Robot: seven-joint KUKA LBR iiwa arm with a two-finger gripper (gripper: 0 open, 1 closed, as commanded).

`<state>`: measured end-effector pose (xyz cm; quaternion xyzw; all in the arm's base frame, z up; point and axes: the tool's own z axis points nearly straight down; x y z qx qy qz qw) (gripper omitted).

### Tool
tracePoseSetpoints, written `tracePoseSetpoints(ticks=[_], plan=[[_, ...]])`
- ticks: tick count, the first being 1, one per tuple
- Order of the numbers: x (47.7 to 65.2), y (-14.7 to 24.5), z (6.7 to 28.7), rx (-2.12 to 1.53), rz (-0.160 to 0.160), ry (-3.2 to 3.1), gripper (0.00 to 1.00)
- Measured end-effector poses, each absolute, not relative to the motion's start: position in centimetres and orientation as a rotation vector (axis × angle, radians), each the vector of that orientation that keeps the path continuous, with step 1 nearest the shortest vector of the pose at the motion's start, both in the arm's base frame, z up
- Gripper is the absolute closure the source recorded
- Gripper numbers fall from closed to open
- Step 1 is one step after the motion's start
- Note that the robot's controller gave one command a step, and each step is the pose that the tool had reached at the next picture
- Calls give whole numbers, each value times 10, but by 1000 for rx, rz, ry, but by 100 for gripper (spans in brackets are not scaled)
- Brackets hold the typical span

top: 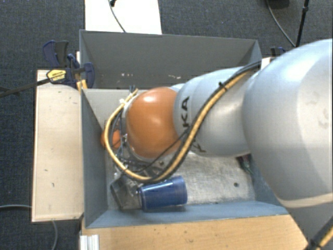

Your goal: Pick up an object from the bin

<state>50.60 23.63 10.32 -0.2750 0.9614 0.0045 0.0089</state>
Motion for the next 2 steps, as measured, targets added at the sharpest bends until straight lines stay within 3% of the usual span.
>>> tracePoseSetpoints(ticks=[1,2], plan=[[506,236,103,-856,14,3004,100],[522,243,268,-1342,1,2838,100]])
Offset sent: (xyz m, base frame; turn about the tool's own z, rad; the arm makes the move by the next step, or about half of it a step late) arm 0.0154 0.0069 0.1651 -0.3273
